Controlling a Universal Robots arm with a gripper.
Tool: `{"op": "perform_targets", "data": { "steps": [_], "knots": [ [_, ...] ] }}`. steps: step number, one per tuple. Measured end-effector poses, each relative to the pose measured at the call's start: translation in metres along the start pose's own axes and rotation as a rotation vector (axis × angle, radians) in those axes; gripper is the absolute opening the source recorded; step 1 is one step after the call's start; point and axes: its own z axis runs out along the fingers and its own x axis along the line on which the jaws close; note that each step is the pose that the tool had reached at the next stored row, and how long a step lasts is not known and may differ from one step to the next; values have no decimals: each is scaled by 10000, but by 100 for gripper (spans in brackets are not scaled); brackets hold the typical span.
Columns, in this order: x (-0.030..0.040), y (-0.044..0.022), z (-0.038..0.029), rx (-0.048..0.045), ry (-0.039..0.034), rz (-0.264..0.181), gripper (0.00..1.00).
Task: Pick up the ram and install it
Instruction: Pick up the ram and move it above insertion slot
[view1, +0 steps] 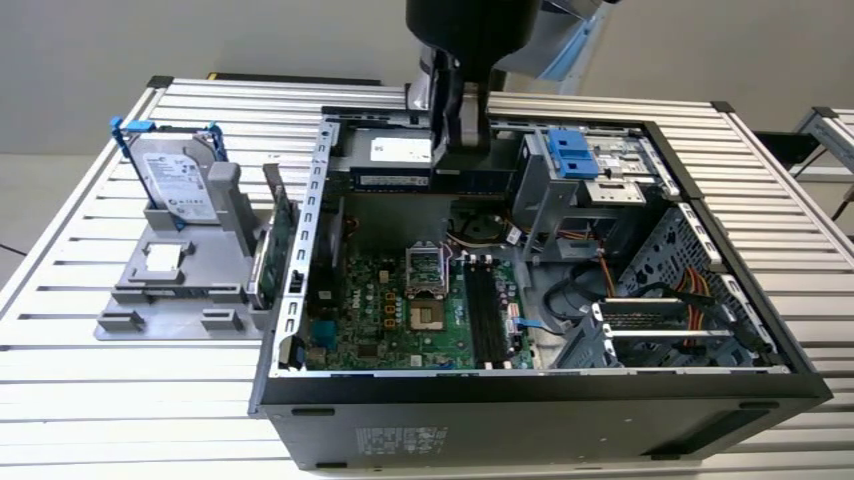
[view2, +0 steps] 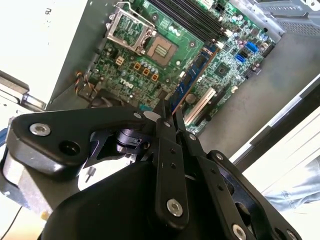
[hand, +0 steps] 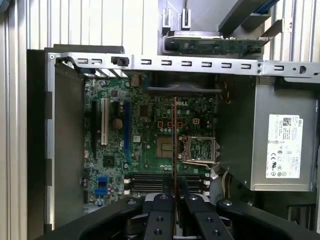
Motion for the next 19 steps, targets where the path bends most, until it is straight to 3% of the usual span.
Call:
{"op": "perform_targets", "data": {
  "steps": [19],
  "knots": [
    [2,-189,-3,-10,7,149,0]
  ]
}}
